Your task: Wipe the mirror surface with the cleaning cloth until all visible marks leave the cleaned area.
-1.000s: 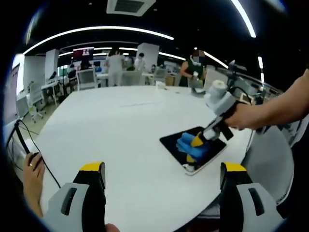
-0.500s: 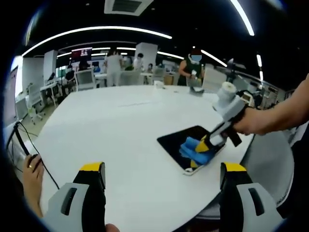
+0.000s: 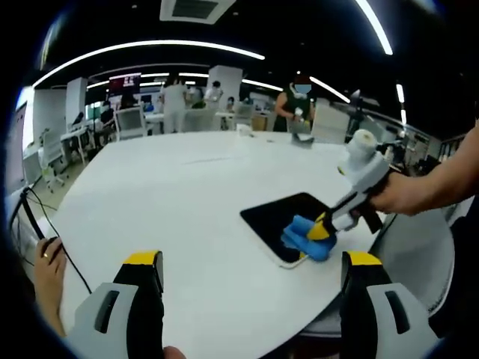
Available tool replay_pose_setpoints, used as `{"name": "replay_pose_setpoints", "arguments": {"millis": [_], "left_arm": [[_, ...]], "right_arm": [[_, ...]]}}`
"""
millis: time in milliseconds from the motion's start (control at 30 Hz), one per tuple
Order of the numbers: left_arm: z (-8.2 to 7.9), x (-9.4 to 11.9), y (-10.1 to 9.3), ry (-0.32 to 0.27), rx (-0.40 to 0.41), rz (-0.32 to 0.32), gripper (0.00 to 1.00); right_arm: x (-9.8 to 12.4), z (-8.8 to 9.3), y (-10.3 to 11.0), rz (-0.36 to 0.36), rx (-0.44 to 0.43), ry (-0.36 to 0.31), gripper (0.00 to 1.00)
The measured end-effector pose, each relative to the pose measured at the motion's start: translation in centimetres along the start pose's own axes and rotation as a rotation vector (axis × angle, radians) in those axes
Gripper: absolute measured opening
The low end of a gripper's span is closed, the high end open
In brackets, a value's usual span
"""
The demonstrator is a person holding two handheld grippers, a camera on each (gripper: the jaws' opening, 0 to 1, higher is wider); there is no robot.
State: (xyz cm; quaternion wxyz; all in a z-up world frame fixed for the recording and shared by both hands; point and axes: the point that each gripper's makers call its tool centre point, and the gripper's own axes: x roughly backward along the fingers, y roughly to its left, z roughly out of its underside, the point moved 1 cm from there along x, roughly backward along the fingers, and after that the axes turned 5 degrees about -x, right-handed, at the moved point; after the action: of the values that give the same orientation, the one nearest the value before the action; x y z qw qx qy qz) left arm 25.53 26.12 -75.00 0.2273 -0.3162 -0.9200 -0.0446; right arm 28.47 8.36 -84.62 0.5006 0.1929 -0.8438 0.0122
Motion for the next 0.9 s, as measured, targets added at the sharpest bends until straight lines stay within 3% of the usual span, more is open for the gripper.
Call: {"name": "replay_pose_setpoints", "arguments": {"millis": [567,900], "left_arm": [[0.1,0.0,-0.3,-0.003,-0.001,0.014,0.99],[-0.1,-0.2,-0.3,-0.010,0.008,0.012,0.99]], "right_arm": [[0.6,1.3,1.3,-0.020,-0.042,0.016,0.04],[0.6,1.3,1.3,-0.032,-0.023,0.019,0.04]]}}
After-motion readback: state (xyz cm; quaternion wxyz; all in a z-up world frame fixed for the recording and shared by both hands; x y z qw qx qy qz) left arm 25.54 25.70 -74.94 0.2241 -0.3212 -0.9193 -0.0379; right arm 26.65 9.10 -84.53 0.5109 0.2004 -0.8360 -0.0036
